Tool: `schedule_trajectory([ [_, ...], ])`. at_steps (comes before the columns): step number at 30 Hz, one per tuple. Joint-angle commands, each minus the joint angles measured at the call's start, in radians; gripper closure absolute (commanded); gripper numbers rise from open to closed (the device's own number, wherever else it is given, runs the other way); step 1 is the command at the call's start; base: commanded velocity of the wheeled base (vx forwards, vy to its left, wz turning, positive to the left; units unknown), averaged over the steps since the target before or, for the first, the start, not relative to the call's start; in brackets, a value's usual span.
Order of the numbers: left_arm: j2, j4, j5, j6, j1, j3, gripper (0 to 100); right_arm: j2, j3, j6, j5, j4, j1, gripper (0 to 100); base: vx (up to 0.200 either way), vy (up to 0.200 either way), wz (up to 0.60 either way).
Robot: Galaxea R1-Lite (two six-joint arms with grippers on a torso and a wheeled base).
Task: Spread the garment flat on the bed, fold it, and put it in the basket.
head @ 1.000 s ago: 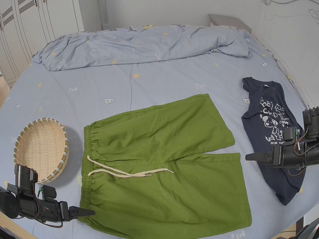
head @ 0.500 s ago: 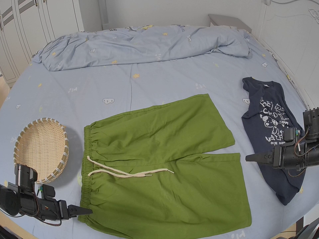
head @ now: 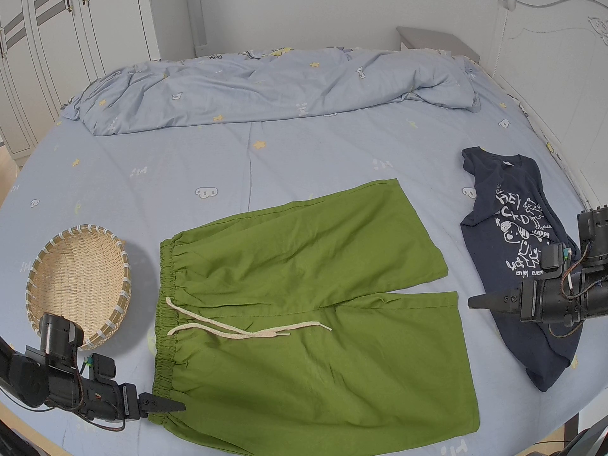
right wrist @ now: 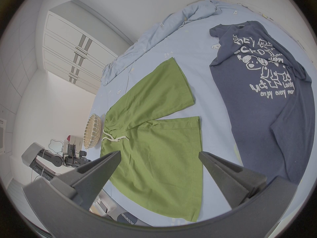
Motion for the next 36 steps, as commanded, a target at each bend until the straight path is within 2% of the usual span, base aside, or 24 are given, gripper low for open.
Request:
schedule_trajectory([
  [1,0.055,-0.017,-0.010,-0.005,-0.007,-0.008,0,0.005,0.000,0.000,0.001,0.000,0.001,0,0.000,0.000,0.00],
  [12,0.103,-0.065,-0.029,-0.013,-0.034,-0.017,0,0.008,0.004,0.000,0.001,-0.002,-0.001,0,0.000,0.000,0.00],
  [13,0.103,-0.065,-0.029,-0.013,-0.032,-0.015,100,0.008,0.004,0.000,0.001,-0.002,-0.001,0,0.000,0.000,0.00],
  [27,-0.006,-0.065,-0.022,-0.005,-0.012,0.063,100,0.008,0.006,0.000,0.001,-0.002,-0.007,0,0.000,0.000,0.00],
  [32,-0.029,-0.065,-0.013,0.003,0.046,0.081,100,0.003,0.040,-0.003,0.007,0.001,-0.024,0,0.000,0.000,0.00],
  [33,-0.019,-0.065,-0.013,0.001,0.080,0.074,100,0.009,0.058,-0.003,0.008,0.006,-0.039,0,0.000,0.000,0.00],
  [36,0.006,-0.065,-0.015,0.001,0.094,0.066,100,0.045,0.110,-0.009,0.017,0.009,-0.056,0,0.000,0.000,0.00],
])
